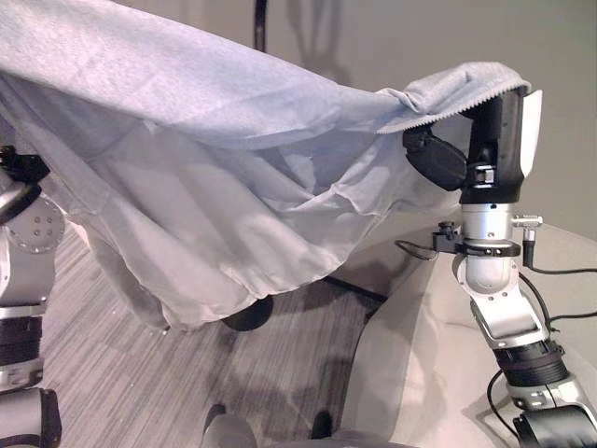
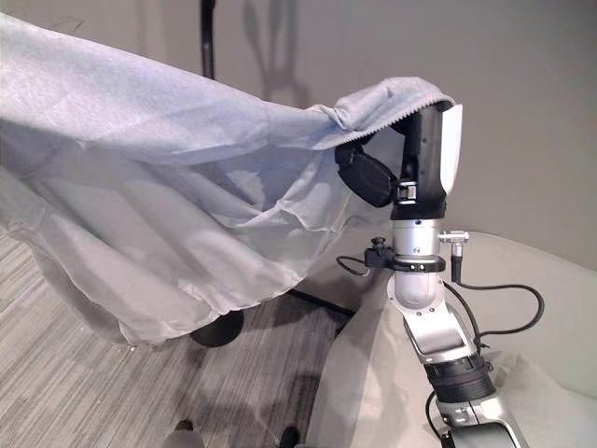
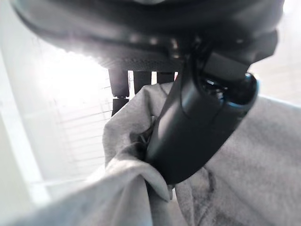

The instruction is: Hang the clothes on the sofa on the clothes rack.

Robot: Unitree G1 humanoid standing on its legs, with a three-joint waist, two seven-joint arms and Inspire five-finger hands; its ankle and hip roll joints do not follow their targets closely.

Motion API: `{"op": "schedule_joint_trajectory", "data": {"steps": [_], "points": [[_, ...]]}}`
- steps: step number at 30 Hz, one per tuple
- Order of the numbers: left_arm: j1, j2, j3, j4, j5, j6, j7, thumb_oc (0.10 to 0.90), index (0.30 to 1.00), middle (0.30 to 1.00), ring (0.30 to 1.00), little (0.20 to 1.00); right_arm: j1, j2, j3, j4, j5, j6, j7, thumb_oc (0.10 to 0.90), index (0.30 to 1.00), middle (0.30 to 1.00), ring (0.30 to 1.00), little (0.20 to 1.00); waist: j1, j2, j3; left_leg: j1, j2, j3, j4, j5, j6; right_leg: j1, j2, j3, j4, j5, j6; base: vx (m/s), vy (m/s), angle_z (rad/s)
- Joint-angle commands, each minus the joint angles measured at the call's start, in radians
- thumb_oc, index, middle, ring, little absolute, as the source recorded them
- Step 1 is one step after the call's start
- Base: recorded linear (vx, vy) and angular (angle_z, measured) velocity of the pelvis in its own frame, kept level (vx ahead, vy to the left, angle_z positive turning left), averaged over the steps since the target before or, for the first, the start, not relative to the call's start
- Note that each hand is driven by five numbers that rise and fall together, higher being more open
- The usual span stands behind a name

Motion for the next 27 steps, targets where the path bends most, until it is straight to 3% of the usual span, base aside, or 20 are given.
{"op": "schedule_joint_trajectory", "data": {"steps": [1, 3, 6, 11, 16, 20, 21, 27], "points": [[-0.044, 0.106, 0.042, -0.016, 0.008, -0.006, 0.004, 0.400, 0.300, 0.300, 0.300, 0.300, -0.170, -0.049, -0.066, 0.033, -0.060, 0.005, -0.132, 0.400, 0.300, 0.300, 0.300, 0.300, 0.029, 0.031, -0.101, -0.090, -0.001, -0.158, -0.205, 0.113, 0.017, 0.122, 0.045, 0.010, -0.115, 0.029, 0.004, 0.09, 0.238, 0.17], [-0.110, 0.081, -0.052, 0.079, -0.032, -0.021, -0.032, 0.400, 0.300, 0.300, 0.300, 0.300, -0.249, -0.087, -0.040, 0.155, -0.115, 0.087, -0.197, 0.400, 0.300, 0.300, 0.300, 0.300, 0.012, 0.054, -0.147, -0.026, 0.010, -0.128, -0.284, 0.143, 0.016, 0.132, 0.023, 0.000, -0.113, 0.021, 0.021, 0.14, 0.304, 0.16], [-0.153, 0.028, -0.149, 0.115, -0.054, -0.033, -0.074, 0.400, 0.300, 0.300, 0.300, 0.300, -0.318, -0.148, -0.083, 0.244, -0.198, 0.183, -0.300, 0.400, 0.300, 0.300, 0.300, 0.300, 0.003, 0.060, -0.179, 0.019, -0.018, -0.128, -0.292, 0.147, 0.034, 0.131, -0.011, 0.008, -0.122, 0.034, 0.041, 0.14, 0.265, 0.04], [-0.137, -0.053, -0.152, 0.051, -0.064, -0.059, -0.087, 0.400, 0.300, 0.300, 0.300, 0.300, -0.314, -0.137, -0.141, 0.236, -0.241, 0.225, -0.353, 0.400, 0.300, 0.300, 0.300, 0.300, 0.002, 0.058, -0.184, 0.046, -0.034, -0.110, -0.288, 0.140, 0.058, 0.125, -0.027, 0.049, -0.125, 0.049, 0.051, 0.07, 0.120, -0.10], [-0.211, -0.065, -0.223, 0.070, -0.054, -0.062, -0.111, 0.400, 0.300, 0.300, 0.300, 0.300, -0.311, -0.153, -0.138, 0.209, -0.261, 0.228, -0.337, 0.400, 0.300, 0.300, 0.300, 0.300, -0.014, 0.049, -0.192, 0.071, -0.020, -0.087, -0.291, 0.128, 0.062, 0.138, -0.018, 0.072, -0.144, 0.051, 0.056, 0.07, -0.003, -0.25], [-0.328, -0.028, -0.314, 0.182, -0.080, -0.046, -0.132, 0.400, 0.300, 0.300, 0.300, 0.300, -0.390, -0.161, -0.066, 0.293, -0.183, 0.204, -0.304, 0.400, 0.300, 0.300, 0.300, 0.300, -0.027, 0.047, -0.192, 0.076, -0.003, -0.089, -0.293, 0.126, 0.053, 0.142, -0.006, 0.072, -0.154, 0.049, 0.056, 0.05, -0.047, -0.12], [-0.424, 0.019, -0.405, 0.291, -0.104, -0.031, -0.165, 0.400, 0.300, 0.300, 0.300, 0.300, -0.457, -0.171, 0.016, 0.385, -0.117, 0.188, -0.265, 0.400, 0.300, 0.300, 0.300, 0.300, -0.035, 0.048, -0.193, 0.077, 0.012, -0.090, -0.294, 0.122, 0.044, 0.145, 0.006, 0.072, -0.155, 0.037, 0.054, 0.05, -0.065, -0.09], [-0.662, 0.128, -0.671, 0.605, -0.169, -0.007, -0.253, 0.400, 0.300, 0.300, 0.300, 0.300, -0.630, -0.232, 0.209, 0.618, -0.008, 0.175, -0.181, 0.400, 0.300, 0.300, 0.300, 0.300, -0.048, 0.059, -0.165, 0.065, 0.047, -0.101, -0.286, 0.136, 0.022, 0.131, 0.034, 0.058, -0.134, 0.023, 0.045, 0.03, -0.072, 0.00]]}}
